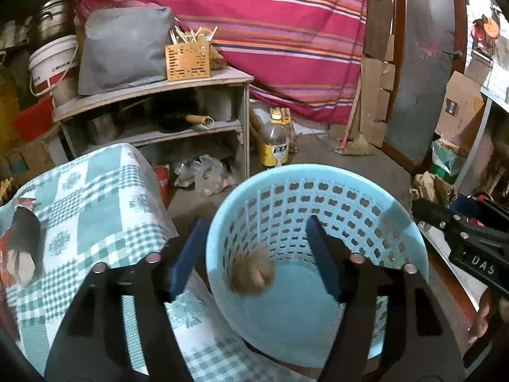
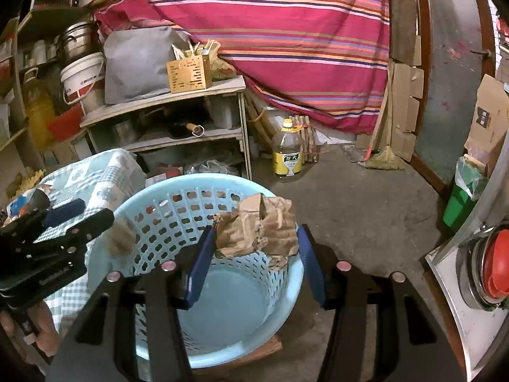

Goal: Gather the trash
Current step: 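Open the left tool to drop the brown paper into the basket, then grasp a maroon scouring pad with the left tool while the right tool grasps the other pad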

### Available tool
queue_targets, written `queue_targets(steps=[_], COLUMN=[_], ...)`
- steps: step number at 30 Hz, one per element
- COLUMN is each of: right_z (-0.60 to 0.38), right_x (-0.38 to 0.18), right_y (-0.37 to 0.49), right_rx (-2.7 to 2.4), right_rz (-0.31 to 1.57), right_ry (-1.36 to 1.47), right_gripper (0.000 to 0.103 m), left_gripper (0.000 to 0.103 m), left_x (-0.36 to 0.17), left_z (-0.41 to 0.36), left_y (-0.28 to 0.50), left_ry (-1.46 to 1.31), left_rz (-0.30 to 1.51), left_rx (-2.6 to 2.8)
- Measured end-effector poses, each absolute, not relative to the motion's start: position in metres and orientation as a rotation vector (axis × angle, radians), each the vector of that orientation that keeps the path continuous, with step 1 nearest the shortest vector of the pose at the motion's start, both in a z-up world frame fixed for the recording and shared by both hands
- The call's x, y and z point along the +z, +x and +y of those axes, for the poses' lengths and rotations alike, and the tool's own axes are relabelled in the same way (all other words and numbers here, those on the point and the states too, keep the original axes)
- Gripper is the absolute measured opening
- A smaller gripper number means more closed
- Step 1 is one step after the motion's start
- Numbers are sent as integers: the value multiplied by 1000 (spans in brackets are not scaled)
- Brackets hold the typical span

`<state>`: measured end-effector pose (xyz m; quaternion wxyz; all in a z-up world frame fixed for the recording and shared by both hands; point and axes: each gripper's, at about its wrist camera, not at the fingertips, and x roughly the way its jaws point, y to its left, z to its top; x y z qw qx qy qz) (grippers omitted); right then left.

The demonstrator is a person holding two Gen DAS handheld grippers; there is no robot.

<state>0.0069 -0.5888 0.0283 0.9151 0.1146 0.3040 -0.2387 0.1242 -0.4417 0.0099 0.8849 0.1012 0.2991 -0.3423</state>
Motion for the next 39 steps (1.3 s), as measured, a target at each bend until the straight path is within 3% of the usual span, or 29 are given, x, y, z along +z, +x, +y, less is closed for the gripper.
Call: queue_targets(steps=[3,11,15,23,39], right_z=[-584,-562,-552,-516,-359], right_x=[28,31,33,52,46], right_y=[12,29,34,33,80], right_rx=[-484,-471,-489,-467,-216], right_rz=[632,632,628,578,606], right_ry=[231,219,213,243,164], right_gripper=[53,58,74,90,94], left_gripper=[78,89,95,98,98], left_x=[18,37,43,49,-4], left_z=[-428,-359,-317,-229,-51], left_y=[125,127,130,136,141], left_ry=[180,146,135,130,17], left_rz=[609,562,544,546,710], left_rx=[-686,-541,-467,-316,-45])
